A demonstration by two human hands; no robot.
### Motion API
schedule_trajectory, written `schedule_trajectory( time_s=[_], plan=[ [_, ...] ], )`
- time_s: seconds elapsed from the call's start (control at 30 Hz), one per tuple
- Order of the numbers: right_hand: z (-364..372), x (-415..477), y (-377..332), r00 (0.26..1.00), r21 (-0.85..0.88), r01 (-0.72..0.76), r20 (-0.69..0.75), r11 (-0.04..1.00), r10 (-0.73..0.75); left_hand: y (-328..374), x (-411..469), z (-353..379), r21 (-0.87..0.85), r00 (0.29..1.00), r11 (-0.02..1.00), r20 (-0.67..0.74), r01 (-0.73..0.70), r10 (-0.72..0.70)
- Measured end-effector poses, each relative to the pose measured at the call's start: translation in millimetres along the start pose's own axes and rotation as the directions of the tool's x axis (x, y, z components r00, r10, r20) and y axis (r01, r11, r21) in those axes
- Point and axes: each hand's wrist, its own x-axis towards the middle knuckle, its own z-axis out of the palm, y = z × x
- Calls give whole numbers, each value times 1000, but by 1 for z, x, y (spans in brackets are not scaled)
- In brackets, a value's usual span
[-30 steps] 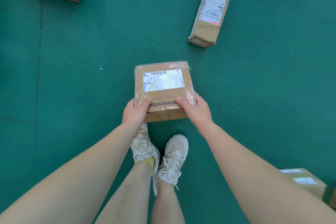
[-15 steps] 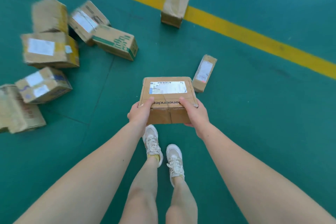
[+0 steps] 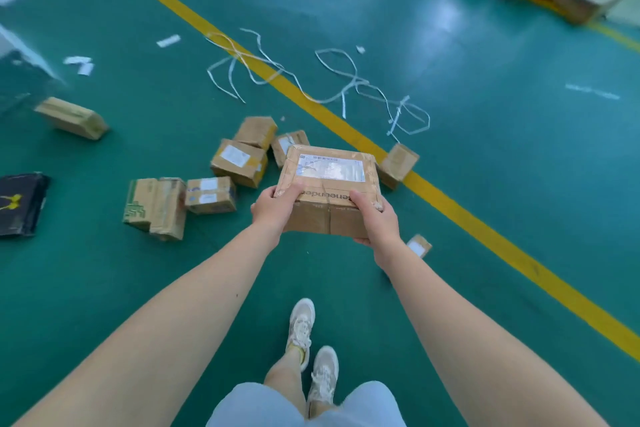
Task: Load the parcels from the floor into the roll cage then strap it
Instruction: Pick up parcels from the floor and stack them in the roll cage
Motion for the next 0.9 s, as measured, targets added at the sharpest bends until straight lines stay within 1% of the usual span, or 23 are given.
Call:
schedule_trajectory(
  time_s=[0.1, 0.23, 0.43, 0.53, 0.63, 0.73, 0.9],
  plan=[
    [25, -26, -24, 995, -37, 70, 74, 997, -67, 11, -26, -37, -85, 996, 995, -71, -57, 51],
    [69, -58, -53, 970, -93, 164, 197, 982, -144, 19, -46, -91, -170, 972, 976, -214, -133, 95],
    [159, -111, -85, 885, -120, 304, 402, 945, -234, 29, -78, -196, -273, 904, 926, -405, -260, 134],
    [217, -140, -93, 822, -142, 377, 507, 915, -260, 24, -92, -258, -296, 854, 902, -503, -313, 132],
    [282, -172, -95, 763, -158, 422, 593, 893, -256, 16, -102, -324, -320, 805, 881, -583, -349, 107],
    [354, -212, -93, 693, -147, 464, 674, 874, -255, 4, -115, -397, -314, 734, 866, -673, -390, 87],
    [477, -290, -74, 539, -104, 507, 813, 856, -220, -26, -141, -533, -323, 621, 827, -783, -460, 40]
  ],
)
